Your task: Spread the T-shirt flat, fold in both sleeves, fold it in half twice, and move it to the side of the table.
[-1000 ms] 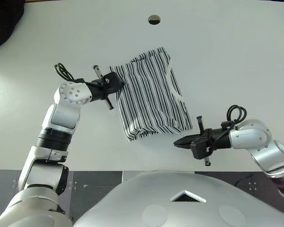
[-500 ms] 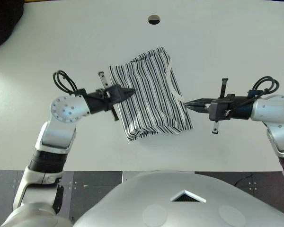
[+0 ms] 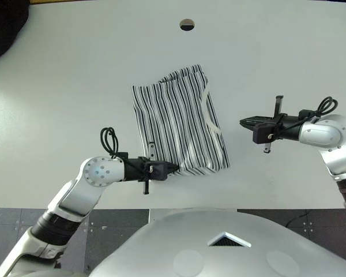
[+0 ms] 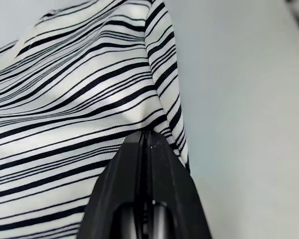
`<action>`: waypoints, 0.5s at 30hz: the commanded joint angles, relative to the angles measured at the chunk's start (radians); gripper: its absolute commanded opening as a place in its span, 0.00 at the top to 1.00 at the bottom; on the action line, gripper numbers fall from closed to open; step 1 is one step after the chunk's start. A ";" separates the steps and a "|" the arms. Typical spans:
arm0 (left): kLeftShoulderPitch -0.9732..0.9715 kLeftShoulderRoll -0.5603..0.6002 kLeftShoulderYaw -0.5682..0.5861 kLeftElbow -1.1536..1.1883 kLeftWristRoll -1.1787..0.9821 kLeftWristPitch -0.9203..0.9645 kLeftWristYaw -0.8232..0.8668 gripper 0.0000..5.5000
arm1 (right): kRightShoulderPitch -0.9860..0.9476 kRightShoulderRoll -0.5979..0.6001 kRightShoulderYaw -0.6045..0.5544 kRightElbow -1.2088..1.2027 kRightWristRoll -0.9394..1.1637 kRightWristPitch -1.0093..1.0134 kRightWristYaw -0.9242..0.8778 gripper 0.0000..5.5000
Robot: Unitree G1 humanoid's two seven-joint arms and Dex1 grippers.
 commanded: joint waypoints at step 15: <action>0.258 0.081 0.446 0.035 -0.089 -0.215 0.093 0.74 | 0.181 -0.073 0.000 -0.148 -0.067 -0.242 -0.106 0.67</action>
